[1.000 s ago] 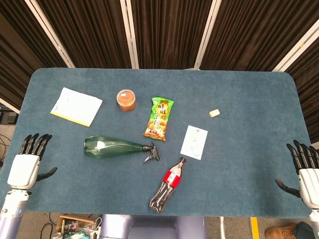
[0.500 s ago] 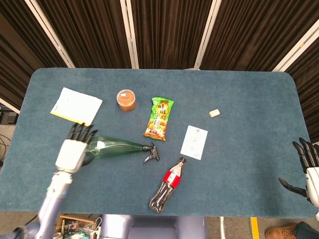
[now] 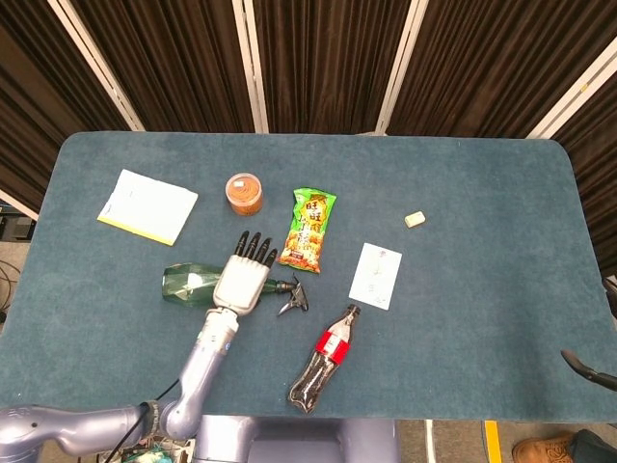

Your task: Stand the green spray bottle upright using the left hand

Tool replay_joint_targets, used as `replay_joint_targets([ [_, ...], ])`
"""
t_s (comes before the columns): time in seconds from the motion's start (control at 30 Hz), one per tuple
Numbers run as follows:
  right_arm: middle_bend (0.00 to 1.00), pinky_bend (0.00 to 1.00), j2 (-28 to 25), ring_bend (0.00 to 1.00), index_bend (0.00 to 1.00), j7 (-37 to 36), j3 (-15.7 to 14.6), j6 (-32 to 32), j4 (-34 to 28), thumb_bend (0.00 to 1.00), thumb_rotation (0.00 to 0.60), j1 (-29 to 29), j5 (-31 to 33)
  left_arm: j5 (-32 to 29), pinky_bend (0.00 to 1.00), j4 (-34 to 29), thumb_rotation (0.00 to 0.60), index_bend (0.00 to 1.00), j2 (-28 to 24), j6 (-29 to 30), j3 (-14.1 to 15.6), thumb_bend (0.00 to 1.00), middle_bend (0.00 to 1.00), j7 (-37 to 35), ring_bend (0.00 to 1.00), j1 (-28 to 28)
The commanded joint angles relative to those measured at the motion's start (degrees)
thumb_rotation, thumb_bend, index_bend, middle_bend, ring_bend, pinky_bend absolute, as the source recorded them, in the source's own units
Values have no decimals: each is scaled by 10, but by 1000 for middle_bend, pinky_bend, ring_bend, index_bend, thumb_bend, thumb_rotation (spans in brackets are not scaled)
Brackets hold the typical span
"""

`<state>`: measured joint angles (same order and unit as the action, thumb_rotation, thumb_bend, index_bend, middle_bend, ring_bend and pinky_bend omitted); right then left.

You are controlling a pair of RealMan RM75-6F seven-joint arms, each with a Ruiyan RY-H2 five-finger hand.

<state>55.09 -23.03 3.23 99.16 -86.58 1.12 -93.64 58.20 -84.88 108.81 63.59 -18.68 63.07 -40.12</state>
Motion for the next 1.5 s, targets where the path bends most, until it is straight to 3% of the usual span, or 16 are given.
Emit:
replay_joint_targets([
  [0.03,0,0,-2,0,0,-11,1,11,7,183,600,5,-3,-31,30,18,600,168,14,-3,1,128,71,16,14,-14],
  [0.1,0,0,-1,0,0,-13,2,15,10,183,600,7,-2,-53,30,18,600,192,11,-12,3,128,74,16,14,-18],
  [0.4,0,0,6,0,0,16,-1,-6,6,184,600,-5,-11,-38,30,42,600,284,5,25,39,156,95,-9,14,-16],
  [0.6,0,0,8,0,0,25,0,-5,3,183,600,-5,-9,-46,30,78,600,329,10,23,43,204,69,-27,14,-22],
  [0.7,0,0,8,0,0,26,1,-4,3,183,600,-5,-9,-48,30,92,600,397,14,22,44,242,80,-34,14,-26],
  [0.83,0,0,9,0,0,26,1,-5,4,184,600,-5,-9,-31,30,109,600,583,23,40,45,382,155,-56,28,-26],
  [0.9,0,0,9,0,0,26,1,-6,3,183,600,-5,-8,-10,31,122,600,690,32,58,44,494,225,-83,70,-25],
  [1.0,0,0,9,0,0,26,1,-4,3,183,600,-5,-9,19,31,136,600,730,39,77,47,560,285,-119,113,-21],
  [1.2,0,0,10,0,0,28,0,-4,2,183,600,-5,-10,74,31,130,600,755,36,110,46,598,362,-206,162,-11],
  [1.3,0,0,10,0,0,29,-2,-11,2,184,600,-7,-11,100,31,93,600,764,27,126,32,616,381,-309,162,3],
  [1.5,0,0,5,0,0,13,-8,-17,2,184,600,-12,-21,119,31,52,600,778,11,138,22,622,445,-398,199,20],
])
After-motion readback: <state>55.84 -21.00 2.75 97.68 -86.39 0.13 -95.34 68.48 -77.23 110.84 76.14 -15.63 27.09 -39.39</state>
